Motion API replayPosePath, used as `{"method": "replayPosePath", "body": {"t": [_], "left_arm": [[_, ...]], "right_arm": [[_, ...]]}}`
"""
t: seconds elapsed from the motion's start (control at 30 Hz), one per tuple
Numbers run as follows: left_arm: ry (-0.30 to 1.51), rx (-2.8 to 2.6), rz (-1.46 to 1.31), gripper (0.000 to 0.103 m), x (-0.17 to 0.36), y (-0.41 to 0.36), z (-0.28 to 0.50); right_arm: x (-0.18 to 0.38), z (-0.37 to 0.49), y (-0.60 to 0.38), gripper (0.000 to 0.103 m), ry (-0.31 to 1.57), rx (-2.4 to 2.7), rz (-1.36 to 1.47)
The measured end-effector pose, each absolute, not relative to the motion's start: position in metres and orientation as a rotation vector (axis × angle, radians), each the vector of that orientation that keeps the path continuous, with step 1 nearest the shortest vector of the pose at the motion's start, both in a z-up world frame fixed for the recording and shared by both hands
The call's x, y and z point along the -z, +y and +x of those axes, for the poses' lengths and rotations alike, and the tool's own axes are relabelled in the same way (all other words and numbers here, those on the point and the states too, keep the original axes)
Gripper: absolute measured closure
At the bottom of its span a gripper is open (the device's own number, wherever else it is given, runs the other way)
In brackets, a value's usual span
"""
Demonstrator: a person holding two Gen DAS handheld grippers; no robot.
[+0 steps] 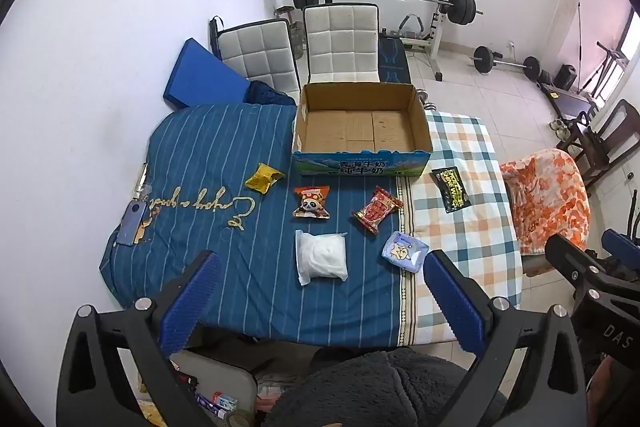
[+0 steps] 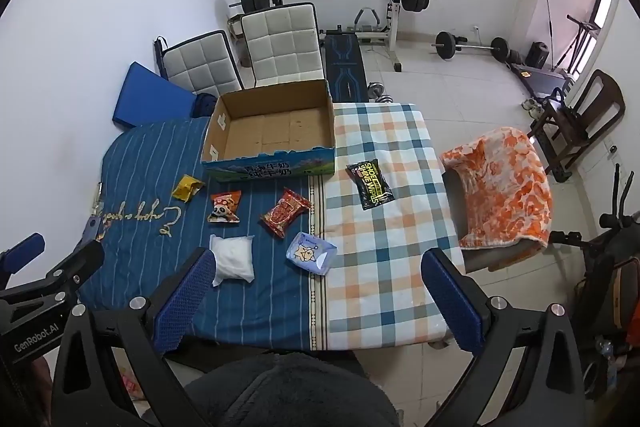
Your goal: Organize soft objects
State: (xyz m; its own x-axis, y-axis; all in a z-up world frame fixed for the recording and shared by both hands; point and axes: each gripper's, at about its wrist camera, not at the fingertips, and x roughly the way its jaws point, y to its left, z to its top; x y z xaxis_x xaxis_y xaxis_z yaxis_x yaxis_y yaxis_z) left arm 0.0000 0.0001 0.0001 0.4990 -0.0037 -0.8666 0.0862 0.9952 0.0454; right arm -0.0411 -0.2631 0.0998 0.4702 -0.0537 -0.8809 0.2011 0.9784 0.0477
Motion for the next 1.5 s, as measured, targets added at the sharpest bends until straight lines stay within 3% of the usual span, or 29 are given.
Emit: {"method": "replayPosePath", "body": {"t": [1.5], "left_arm": [[1.017, 0.053, 0.071, 0.0, 0.004, 0.009, 0.007]], "right_arm": [[-0.106, -0.039, -0.261, 0.0, 1.015, 0.229, 0.098]]}}
